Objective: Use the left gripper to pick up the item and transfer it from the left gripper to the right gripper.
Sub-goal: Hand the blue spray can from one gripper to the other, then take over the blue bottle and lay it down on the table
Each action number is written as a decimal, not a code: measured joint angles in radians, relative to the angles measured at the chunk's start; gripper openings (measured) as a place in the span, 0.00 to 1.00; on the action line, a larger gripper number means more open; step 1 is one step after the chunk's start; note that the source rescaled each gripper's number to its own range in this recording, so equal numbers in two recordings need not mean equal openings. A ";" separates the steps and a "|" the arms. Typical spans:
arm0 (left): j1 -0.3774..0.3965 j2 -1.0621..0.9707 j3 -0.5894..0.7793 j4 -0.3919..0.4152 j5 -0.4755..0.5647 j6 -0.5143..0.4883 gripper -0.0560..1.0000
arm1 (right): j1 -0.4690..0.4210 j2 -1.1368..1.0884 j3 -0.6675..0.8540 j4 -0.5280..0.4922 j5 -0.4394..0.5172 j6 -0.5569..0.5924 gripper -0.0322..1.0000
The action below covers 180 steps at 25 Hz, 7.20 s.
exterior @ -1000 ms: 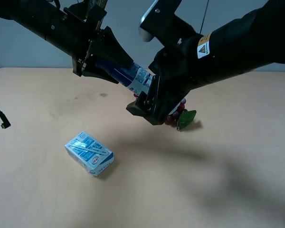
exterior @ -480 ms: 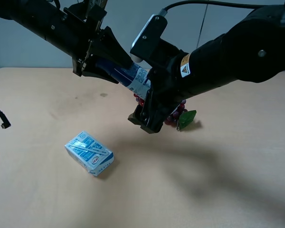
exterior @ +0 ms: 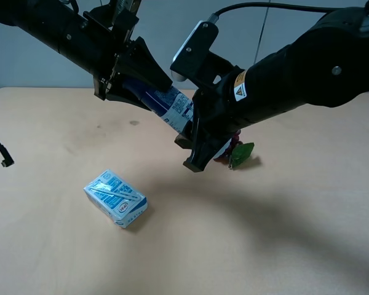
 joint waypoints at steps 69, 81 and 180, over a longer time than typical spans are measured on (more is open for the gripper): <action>0.267 -0.703 -0.065 0.654 0.006 -0.308 1.00 | 0.002 0.002 0.000 0.007 0.044 -0.003 0.03; 0.267 -1.152 0.195 0.807 0.004 -0.364 1.00 | 0.002 0.002 0.000 0.007 0.044 -0.003 0.03; 0.229 -1.833 0.826 1.014 -0.114 -0.552 0.92 | -0.787 0.213 0.070 0.317 0.147 0.046 0.03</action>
